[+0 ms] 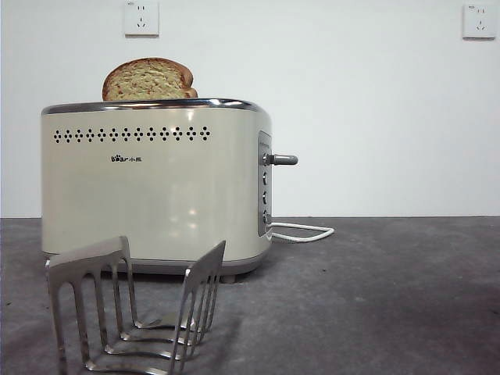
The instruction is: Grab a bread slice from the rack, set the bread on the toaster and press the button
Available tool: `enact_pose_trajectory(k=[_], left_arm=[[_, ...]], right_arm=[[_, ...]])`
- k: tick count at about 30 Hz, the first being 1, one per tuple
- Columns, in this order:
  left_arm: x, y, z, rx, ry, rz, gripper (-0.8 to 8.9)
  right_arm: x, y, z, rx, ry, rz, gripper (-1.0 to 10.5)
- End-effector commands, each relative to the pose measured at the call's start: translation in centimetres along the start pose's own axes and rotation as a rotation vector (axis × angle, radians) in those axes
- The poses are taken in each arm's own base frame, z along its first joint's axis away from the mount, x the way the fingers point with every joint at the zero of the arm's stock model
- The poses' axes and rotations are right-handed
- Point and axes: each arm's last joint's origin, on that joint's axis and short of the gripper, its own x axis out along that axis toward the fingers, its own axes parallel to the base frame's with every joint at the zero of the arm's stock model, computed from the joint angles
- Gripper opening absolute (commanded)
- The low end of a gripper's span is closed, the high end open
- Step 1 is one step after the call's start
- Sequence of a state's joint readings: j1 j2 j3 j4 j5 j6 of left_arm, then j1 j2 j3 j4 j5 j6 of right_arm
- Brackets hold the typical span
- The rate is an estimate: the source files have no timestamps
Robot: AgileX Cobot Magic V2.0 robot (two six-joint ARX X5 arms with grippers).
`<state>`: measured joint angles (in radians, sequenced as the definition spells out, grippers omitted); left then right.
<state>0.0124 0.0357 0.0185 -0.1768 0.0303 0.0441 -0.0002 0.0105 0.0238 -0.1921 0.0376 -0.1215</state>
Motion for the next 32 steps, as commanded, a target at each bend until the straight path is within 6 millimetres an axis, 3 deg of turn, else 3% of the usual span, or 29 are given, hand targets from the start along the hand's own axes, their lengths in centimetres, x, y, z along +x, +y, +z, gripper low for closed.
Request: enact_pose_trajectory(k=[1, 32], left_arm=[[0.10, -0.02, -0.23, 0.005, 0.000, -0.003, -0.03], [0.10, -0.02, -0.23, 0.004, 0.000, -0.003, -0.03]], right_arm=[[0.09, 0.02, -0.27, 0.017, 0.004, -0.004, 0.0], [0.09, 0.02, -0.27, 0.050, 0.004, -0.003, 0.0]])
